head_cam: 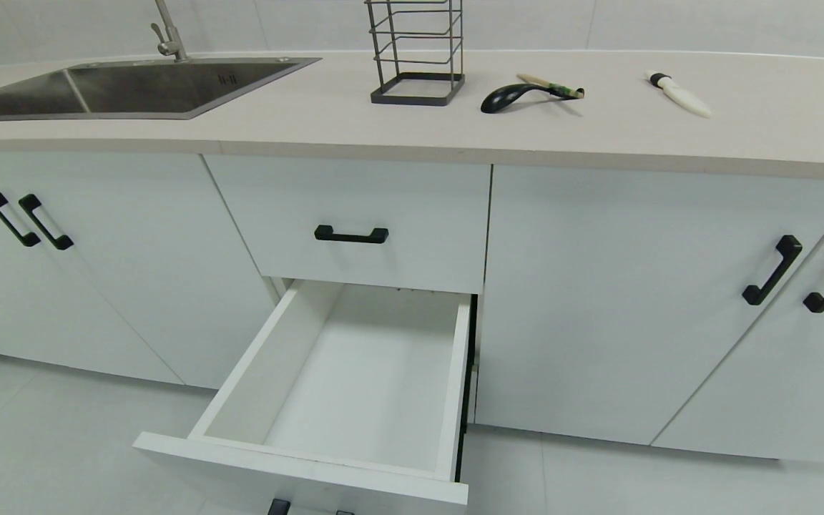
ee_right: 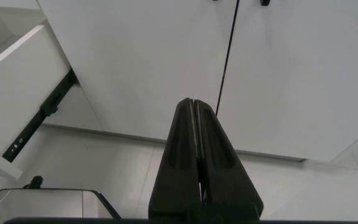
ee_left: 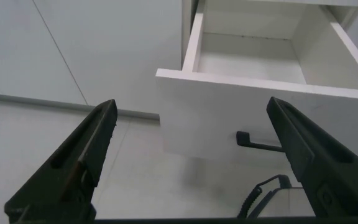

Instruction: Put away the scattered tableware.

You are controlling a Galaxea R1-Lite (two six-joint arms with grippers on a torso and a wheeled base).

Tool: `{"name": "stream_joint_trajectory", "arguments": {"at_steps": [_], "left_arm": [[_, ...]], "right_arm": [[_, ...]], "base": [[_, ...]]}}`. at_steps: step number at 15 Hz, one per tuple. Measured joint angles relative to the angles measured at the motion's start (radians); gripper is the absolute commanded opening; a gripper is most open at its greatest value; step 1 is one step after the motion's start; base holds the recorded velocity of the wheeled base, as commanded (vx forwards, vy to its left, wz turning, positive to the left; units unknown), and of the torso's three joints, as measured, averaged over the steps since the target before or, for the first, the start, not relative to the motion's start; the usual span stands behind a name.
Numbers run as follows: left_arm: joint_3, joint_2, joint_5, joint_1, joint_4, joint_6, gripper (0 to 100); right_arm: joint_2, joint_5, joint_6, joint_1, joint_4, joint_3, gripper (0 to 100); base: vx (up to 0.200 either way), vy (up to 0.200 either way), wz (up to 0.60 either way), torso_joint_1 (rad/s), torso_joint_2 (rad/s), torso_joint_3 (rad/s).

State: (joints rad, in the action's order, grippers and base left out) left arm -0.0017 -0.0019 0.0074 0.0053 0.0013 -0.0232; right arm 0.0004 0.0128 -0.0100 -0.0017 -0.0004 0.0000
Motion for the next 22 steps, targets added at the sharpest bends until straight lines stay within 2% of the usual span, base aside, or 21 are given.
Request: {"name": "stream_joint_trajectory", "arguments": {"at_steps": [7, 12, 22], "left_arm": [[0.000, 0.000, 0.009, 0.001, -0.001, -0.004, 100], [0.000, 0.000, 0.014, 0.000, -0.001, -0.010, 100], [0.000, 0.000, 0.013, 0.000, -0.001, -0.010, 100]], "right_arm": [[0.000, 0.000, 0.001, 0.001, 0.000, 0.000, 0], [-0.001, 0.000, 0.001, 0.000, 0.000, 0.000, 0], [-0.001, 0.002, -0.004, 0.000, 0.000, 0.000, 0]], "base": [[0.000, 0.000, 0.09, 0.001, 0.00, 0.000], [0.200, 0.000, 0.00, 0.001, 0.00, 0.000], [0.000, 0.000, 0.00, 0.000, 0.00, 0.000]]}}
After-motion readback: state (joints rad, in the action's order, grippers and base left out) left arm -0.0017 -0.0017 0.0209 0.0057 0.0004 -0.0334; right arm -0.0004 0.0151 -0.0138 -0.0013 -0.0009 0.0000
